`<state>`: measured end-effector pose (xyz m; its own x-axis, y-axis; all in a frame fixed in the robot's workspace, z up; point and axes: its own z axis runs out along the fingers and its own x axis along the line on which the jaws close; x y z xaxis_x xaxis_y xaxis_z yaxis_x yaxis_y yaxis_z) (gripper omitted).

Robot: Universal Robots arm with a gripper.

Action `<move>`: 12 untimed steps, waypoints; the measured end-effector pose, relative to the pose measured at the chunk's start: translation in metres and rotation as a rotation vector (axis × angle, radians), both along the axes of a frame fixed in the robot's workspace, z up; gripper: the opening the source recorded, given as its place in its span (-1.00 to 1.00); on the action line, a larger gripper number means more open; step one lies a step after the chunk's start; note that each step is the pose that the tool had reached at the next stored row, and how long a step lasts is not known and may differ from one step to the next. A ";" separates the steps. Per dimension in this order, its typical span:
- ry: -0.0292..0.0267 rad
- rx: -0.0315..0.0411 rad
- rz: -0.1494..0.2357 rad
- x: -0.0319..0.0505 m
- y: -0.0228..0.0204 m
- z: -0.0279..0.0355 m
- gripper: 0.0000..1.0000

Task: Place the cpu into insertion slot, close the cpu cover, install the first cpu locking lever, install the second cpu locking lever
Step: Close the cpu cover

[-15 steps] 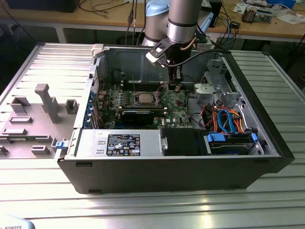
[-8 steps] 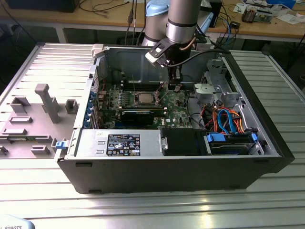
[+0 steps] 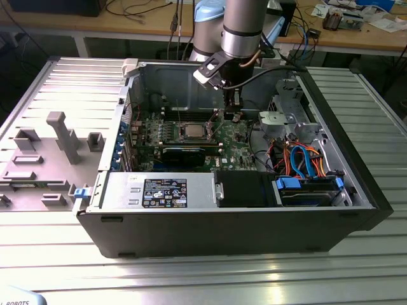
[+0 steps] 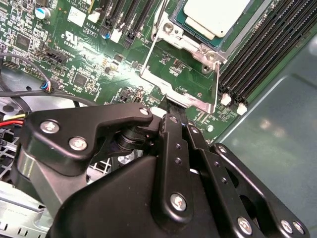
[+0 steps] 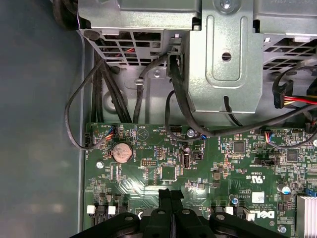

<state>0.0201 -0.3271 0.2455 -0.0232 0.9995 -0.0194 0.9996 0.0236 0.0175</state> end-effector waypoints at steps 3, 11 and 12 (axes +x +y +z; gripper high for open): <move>0.0002 0.0001 0.000 -0.0001 0.0000 -0.0003 -0.79; 0.0003 0.0000 0.000 -0.0011 0.0000 -0.0009 -0.79; 0.0003 0.0000 0.000 -0.0012 0.0000 -0.0010 -0.79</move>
<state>0.0190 -0.3271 0.2445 -0.0233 0.9995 -0.0194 0.9996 0.0236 0.0172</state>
